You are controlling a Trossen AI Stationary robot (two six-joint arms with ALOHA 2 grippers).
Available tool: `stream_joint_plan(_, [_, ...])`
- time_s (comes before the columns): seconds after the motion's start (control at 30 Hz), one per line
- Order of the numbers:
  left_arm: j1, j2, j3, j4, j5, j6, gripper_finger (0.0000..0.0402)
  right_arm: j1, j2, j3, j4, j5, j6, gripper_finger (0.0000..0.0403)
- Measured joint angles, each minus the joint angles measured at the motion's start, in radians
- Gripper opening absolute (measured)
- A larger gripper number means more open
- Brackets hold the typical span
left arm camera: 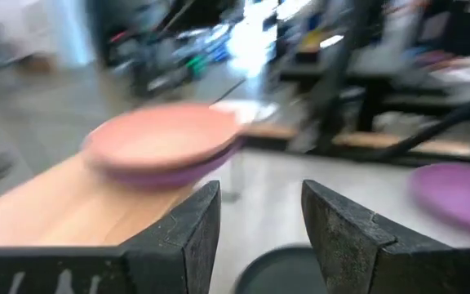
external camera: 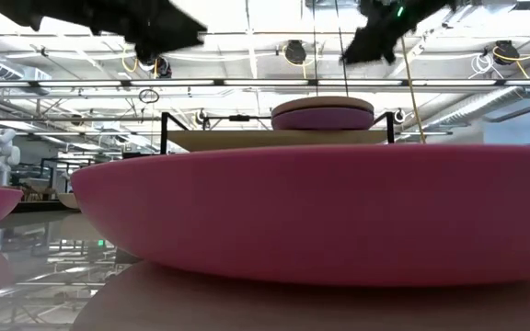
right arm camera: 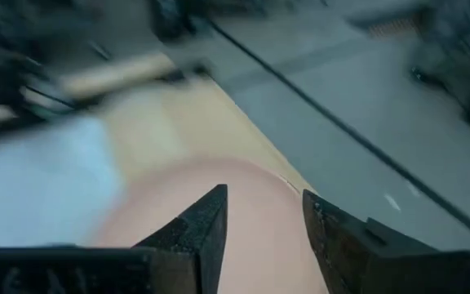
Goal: Place and stack plates onto a shelf
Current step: Stack the light brown plate on top of the light orange plate on the shelf
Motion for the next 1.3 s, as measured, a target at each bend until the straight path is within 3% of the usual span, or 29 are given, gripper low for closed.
stream_joint_plan(0.13, [0.004, 0.000, 0.006, -0.167, -0.156, -0.092, 0.0179, 0.098, -0.132, -0.019, 0.021, -0.037, 0.011, 0.0142])
stream_joint_plan(0.4, [0.017, 0.017, 0.129, -0.697, -0.303, -0.354, 0.0179, 0.338, -0.373, -0.216, 0.229, -0.037, 0.016, 0.0139])
stream_joint_plan(0.57, [0.037, 0.058, 0.146, -0.887, -0.318, -0.401, 0.0179, 0.431, -0.423, -0.271, 0.270, -0.035, 0.008, 0.0139])
stream_joint_plan(0.87, [0.183, 0.195, 0.146, -1.070, -0.302, -0.348, 0.0179, 0.548, -0.376, -0.276, 0.269, -0.034, -0.051, 0.0139])
stream_joint_plan(1.1, [0.357, 0.296, 0.146, -1.061, -0.214, -0.176, 0.0179, 0.590, -0.327, -0.276, 0.297, 0.075, -0.116, 0.0139])
stream_joint_plan(1.3, [0.477, 0.345, 0.145, -1.052, -0.150, -0.100, 0.0179, 0.590, -0.329, -0.276, 0.295, 0.076, -0.119, 0.0139])
